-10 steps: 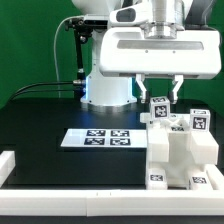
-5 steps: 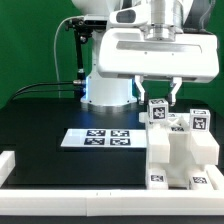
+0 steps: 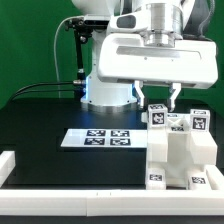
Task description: Assemble chair
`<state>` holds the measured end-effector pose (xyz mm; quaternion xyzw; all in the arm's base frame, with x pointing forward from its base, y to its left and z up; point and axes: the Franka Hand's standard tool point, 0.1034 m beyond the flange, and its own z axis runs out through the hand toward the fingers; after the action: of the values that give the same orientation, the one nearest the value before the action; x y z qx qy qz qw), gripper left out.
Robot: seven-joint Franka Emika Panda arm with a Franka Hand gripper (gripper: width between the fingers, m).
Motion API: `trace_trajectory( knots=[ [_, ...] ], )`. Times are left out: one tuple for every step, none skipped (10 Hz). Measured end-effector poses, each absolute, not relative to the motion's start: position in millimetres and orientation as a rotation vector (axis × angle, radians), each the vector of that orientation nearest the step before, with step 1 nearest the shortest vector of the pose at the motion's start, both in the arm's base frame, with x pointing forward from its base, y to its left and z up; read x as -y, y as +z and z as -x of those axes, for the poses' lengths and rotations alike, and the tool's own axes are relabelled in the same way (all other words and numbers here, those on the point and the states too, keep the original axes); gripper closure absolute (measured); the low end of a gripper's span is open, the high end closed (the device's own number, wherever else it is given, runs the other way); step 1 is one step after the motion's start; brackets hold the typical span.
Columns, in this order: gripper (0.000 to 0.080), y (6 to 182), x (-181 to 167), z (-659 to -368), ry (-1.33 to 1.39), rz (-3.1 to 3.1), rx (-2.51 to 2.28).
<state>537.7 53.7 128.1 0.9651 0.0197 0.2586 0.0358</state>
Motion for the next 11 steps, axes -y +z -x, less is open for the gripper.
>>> trace_trajectory(
  knots=[
    [0.0519, 128.0, -53.7, -538.6, 0.805, -2.96, -0.065],
    [0.0519, 127.9, -54.0, -539.6, 0.819, -2.954, -0.069],
    [0.0519, 128.0, -54.1, -540.0, 0.828, -2.95, -0.071],
    [0.0447, 127.9, -53.9, -539.9, 0.827, -2.95, -0.072],
    [0.0447, 127.9, -53.9, -539.8, 0.827, -2.95, -0.073],
    [0.0262, 127.8, -53.9, -539.8, 0.827, -2.95, -0.073],
    [0.0185, 127.8, -53.9, -539.8, 0.827, -2.949, -0.074],
    [0.0185, 127.8, -53.9, -539.8, 0.827, -2.949, -0.075],
    [0.0156, 127.8, -53.9, -539.8, 0.827, -2.949, -0.075],
    [0.0151, 127.8, -53.9, -539.8, 0.827, -2.949, -0.076],
    [0.0151, 125.5, -52.4, -537.7, 0.767, -2.967, -0.068]
  ],
)
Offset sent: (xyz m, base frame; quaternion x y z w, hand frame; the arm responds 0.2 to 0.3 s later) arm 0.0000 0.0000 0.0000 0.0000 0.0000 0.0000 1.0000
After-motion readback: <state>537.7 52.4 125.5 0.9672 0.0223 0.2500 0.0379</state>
